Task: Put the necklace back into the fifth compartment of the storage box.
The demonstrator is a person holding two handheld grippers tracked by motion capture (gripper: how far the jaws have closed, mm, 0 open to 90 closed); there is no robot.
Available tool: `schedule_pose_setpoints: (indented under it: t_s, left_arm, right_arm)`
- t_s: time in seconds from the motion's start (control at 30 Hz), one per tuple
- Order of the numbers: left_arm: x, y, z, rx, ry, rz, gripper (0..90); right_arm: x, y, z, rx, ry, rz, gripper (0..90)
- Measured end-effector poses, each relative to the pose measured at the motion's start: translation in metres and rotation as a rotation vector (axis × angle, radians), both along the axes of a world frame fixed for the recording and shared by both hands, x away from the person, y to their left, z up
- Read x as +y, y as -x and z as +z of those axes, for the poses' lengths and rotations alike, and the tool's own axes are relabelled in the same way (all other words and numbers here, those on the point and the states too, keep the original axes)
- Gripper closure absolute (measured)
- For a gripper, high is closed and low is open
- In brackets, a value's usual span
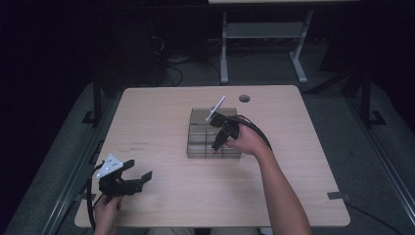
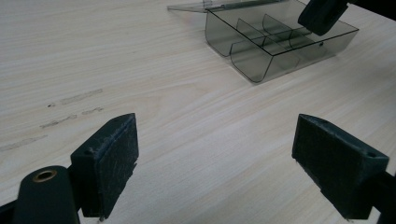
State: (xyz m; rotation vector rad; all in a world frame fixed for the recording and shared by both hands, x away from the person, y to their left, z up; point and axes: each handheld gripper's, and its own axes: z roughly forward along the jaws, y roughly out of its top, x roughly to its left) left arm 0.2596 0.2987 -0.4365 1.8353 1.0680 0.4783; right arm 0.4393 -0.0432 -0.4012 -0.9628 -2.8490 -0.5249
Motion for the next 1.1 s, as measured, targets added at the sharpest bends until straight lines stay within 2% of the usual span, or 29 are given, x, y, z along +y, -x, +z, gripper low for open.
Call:
schedule_pose_setpoints:
  t_s: [0.2, 0.27, 0.47, 0.77, 0.87, 1.1]
  left_arm:
    - [0.001, 0.001, 0.000, 0.001, -0.005, -0.003, 14.3]
    - [0.001, 0.001, 0.000, 0.000, -0.010, 0.006, 14.3]
    - [0.002, 0.001, 0.000, -0.002, -0.002, 0.023, 14.3]
    - [0.003, 0.002, -0.001, 0.007, 0.000, 0.012, 14.3]
    - [0.003, 0.003, -0.001, -0.004, 0.008, 0.013, 14.3]
    - [0.001, 0.002, -0.001, -0.001, -0.009, 0.008, 14.3]
  right_arm:
    - [-0.004, 0.003, 0.007, -0.017, -0.016, -0.005, 60.3]
    - [-0.006, 0.004, 0.010, -0.022, -0.022, -0.004, 56.6]
    - [-0.007, 0.006, 0.012, -0.030, -0.034, -0.005, 53.4]
    - [-0.011, 0.009, 0.017, -0.033, -0.036, -0.009, 52.1]
    - [-0.013, 0.010, 0.022, -0.047, -0.042, -0.006, 51.3]
    - [-0.021, 0.013, 0.030, -0.059, -0.060, -0.013, 47.8]
